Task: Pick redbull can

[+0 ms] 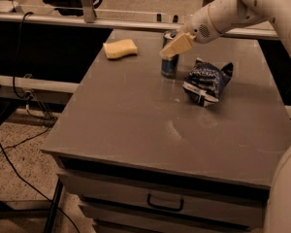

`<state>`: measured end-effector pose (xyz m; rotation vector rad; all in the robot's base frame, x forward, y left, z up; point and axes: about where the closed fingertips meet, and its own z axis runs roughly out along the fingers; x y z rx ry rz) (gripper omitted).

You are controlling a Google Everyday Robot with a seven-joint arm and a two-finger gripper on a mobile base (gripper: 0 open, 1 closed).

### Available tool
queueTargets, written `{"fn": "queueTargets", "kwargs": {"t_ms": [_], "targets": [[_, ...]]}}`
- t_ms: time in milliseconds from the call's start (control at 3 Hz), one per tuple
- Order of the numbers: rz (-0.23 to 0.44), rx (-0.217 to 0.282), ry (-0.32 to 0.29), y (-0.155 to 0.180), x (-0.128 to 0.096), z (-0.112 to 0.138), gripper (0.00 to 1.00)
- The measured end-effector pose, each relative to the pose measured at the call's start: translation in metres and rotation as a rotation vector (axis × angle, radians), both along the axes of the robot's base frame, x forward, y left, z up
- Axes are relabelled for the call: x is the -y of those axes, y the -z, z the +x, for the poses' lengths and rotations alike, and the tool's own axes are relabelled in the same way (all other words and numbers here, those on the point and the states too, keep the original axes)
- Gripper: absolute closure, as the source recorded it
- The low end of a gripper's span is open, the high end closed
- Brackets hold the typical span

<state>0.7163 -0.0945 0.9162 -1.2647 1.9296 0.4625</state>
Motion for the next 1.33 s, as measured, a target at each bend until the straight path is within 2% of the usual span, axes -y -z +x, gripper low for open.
{"fn": "queueTargets", "kwargs": {"t_ms": [333, 667, 1000, 1333], "targets": [[0.012, 0.0, -0.014, -0.004, 0.0, -0.002, 0.69], [0.053, 0.029, -0.06, -0.028, -0.002, -0.012, 0.99], [0.088, 0.07, -0.103, -0.052, -0.001, -0.023, 1.0], [0.093, 0.075, -0.109, -0.055, -0.002, -0.025, 1.0]]}}
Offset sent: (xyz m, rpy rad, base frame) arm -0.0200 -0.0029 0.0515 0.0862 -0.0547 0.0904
